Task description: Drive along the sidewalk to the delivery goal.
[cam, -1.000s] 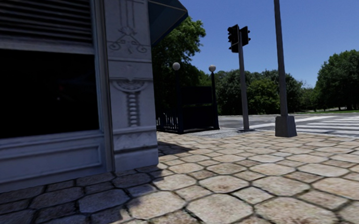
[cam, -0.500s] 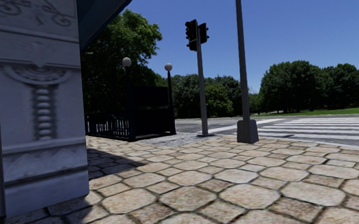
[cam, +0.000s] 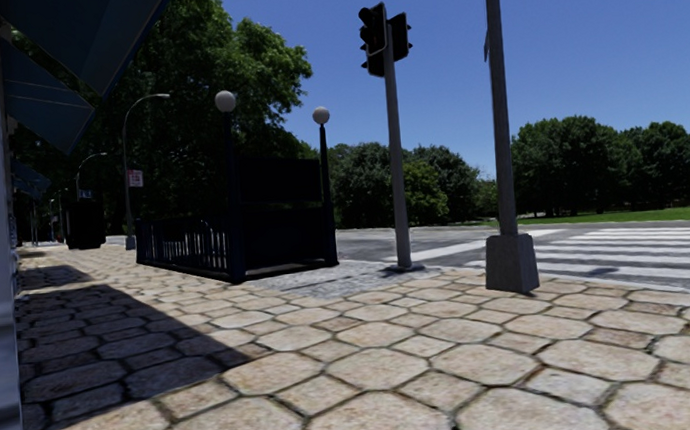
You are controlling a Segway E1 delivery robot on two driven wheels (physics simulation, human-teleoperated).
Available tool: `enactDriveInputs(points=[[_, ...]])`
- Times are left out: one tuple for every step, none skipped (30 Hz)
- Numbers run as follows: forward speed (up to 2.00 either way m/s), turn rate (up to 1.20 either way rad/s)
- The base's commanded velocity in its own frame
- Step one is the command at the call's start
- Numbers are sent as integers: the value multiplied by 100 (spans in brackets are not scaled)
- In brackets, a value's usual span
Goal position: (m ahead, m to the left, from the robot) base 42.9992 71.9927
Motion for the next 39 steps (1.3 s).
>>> enactDriveInputs(points=[[194,40],[194,40],[194,45],[194,50],[194,50],[194,53],[194,56],[194,56],[194,58],[194,59],[193,60],[193,60],[193,61],[193,62],[193,62],[193,62],[193,62],[193,62],[193,62],[193,62],[193,62],[193,62],[193,62],[193,62],[193,62],[193,62],[193,62],[193,62],[193,62],[193,62],[193,62],[193,62],[193,62],[193,62],[193,62],[193,62],[193,62],[193,62],[193,62]])
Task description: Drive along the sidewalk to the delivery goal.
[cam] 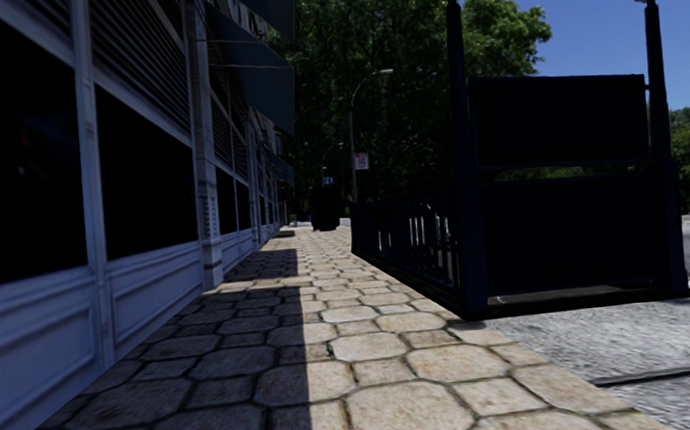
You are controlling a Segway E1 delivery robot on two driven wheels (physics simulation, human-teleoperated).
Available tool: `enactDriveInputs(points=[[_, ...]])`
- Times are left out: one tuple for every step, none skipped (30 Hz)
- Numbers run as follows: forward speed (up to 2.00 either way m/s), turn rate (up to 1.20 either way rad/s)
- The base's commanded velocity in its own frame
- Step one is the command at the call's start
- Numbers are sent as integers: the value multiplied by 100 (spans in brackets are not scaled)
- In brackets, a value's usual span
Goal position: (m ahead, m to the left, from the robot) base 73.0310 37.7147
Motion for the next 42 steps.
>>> enactDriveInputs(points=[[193,62],[193,62],[193,59],[193,49],[193,42],[193,42],[193,40],[193,39],[193,39],[193,39],[193,32],[196,0],[200,0],[200,0],[200,0],[200,0],[200,0],[200,0],[200,0],[200,0],[200,0],[200,0],[200,0],[200,0],[200,0],[200,0],[200,0],[200,0],[200,0],[200,-18],[200,-35],[200,-35],[200,-41],[200,-33],[200,-12],[200,-12],[200,0],[200,0],[200,0],[200,0],[200,0],[200,0]])
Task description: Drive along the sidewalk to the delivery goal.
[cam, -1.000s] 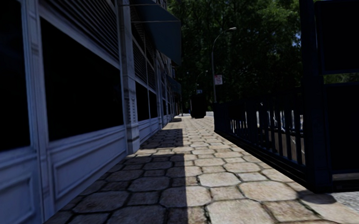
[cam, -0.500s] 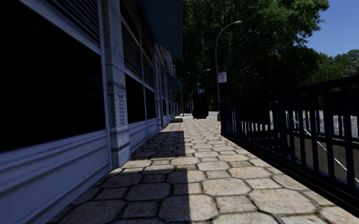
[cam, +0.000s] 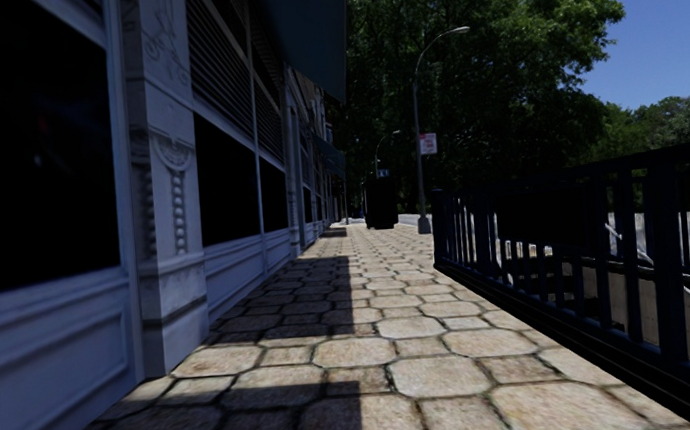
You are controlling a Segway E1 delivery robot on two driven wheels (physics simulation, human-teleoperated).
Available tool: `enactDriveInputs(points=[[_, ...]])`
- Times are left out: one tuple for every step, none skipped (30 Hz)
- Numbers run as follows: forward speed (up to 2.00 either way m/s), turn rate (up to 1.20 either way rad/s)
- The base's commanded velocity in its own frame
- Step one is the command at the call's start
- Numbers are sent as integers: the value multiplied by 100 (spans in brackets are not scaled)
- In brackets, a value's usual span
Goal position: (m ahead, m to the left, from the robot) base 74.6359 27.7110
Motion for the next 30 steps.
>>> enactDriveInputs(points=[[200,0],[200,0],[200,0],[200,0],[200,0],[200,0],[200,0],[200,0],[200,0],[200,0],[200,0],[200,0],[200,0],[200,0],[200,0],[200,0],[200,0],[200,0],[200,0],[200,0],[200,0],[200,0],[200,0],[200,0],[200,0],[200,0],[200,0],[200,0],[200,0],[200,0]])
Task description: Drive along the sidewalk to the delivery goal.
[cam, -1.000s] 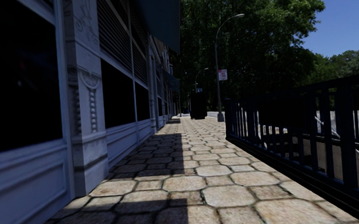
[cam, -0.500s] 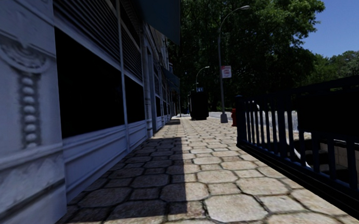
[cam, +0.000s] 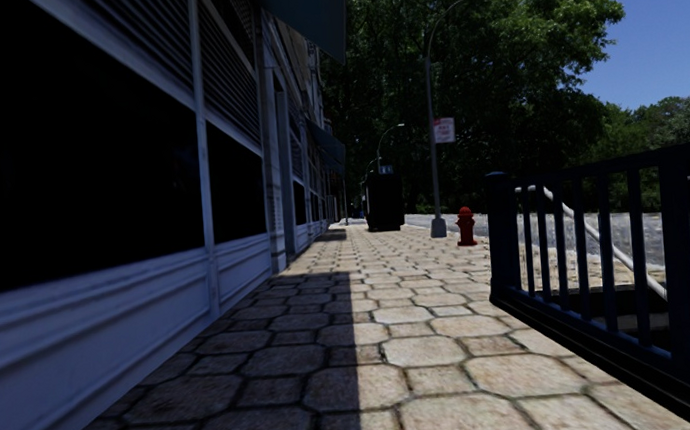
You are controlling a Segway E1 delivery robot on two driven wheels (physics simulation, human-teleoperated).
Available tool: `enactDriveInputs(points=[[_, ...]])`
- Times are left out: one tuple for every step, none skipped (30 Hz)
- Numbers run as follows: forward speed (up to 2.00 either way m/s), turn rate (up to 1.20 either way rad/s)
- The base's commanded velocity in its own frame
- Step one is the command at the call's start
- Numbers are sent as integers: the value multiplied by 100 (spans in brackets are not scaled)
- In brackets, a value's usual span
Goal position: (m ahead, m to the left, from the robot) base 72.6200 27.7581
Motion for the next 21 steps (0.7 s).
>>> enactDriveInputs(points=[[200,0],[200,0],[200,0],[200,0],[200,0],[200,0],[200,0],[200,0],[200,0],[200,0],[200,0],[200,0],[200,0],[200,0],[200,0],[200,0],[200,0],[200,0],[200,0],[200,0],[200,0]])
